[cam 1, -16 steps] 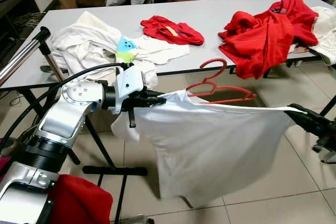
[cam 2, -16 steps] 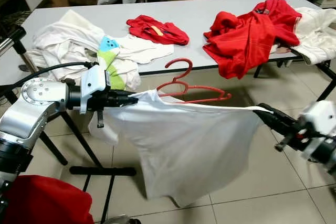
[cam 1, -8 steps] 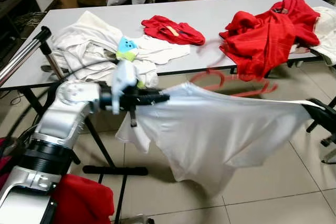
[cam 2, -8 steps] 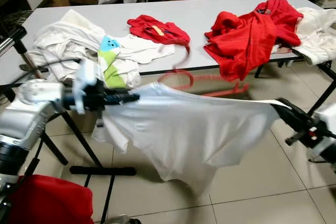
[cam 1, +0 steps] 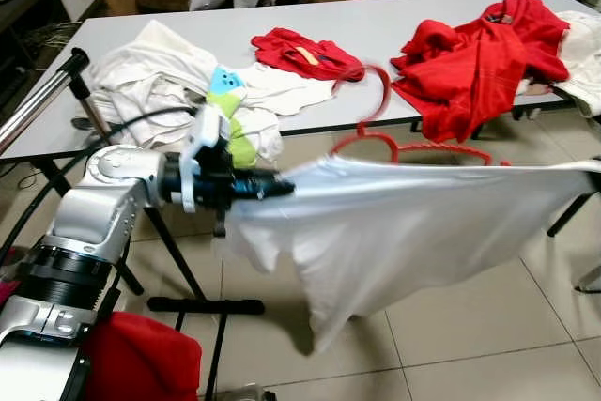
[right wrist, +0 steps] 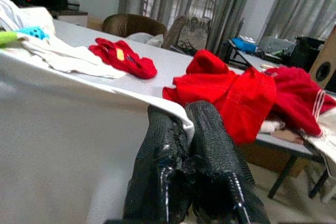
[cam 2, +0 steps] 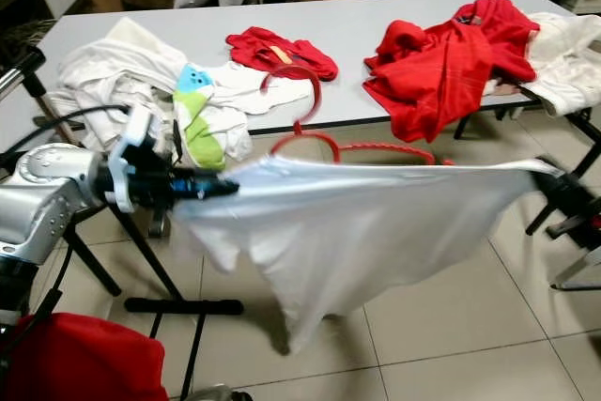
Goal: Hang hanger
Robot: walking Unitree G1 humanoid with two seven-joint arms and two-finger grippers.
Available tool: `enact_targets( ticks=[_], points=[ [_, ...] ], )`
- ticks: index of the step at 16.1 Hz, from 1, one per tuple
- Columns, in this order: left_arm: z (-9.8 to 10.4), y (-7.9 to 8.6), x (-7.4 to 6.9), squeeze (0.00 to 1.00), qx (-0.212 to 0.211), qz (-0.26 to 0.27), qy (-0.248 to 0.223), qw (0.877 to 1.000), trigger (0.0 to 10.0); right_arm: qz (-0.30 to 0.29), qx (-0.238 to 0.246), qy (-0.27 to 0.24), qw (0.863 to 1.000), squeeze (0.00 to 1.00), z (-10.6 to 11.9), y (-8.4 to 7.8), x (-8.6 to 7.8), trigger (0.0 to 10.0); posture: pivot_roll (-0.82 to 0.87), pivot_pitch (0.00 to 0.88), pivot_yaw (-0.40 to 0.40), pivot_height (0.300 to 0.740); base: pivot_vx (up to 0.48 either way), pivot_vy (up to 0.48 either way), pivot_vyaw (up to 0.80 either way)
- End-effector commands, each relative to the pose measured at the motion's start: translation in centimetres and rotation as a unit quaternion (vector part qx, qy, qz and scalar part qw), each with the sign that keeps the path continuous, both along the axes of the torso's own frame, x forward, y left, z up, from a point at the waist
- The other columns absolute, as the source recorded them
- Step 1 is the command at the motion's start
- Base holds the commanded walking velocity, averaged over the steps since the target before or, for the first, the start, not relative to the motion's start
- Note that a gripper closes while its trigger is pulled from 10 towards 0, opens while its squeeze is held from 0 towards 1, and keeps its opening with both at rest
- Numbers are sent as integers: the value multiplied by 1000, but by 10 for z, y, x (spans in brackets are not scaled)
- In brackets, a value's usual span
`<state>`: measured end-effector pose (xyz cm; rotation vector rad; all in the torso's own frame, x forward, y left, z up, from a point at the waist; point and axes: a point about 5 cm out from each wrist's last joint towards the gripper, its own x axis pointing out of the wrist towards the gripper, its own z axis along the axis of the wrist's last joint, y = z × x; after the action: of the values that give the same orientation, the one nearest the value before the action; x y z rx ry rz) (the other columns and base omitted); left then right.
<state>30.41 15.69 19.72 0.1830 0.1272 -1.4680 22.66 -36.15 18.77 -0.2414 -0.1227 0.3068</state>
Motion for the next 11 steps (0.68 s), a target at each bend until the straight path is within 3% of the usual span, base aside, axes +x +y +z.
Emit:
enact_targets(
  ticks=[1,6,9,11],
  points=[
    [-5,11,0,0,39,13,4,999,0,-30,12,-23,999,0,13,-15,-5,0,-128,0,62,740,0,0,0],
    [-15,5,-4,0,98,-22,-7,995,0,-12,15,-27,999,0,29,-16,1,0,-139,0,67,740,0,0,0],
    [-31,1,3,0,190,6,-82,978,0,-20,15,-40,999,0,40,-17,8,0,-139,0,66,740,0,0,0],
    [-30,1,5,0,191,19,-97,977,0,-15,15,-42,999,0,41,-15,9,0,-139,0,66,740,0,0,0]
  ],
)
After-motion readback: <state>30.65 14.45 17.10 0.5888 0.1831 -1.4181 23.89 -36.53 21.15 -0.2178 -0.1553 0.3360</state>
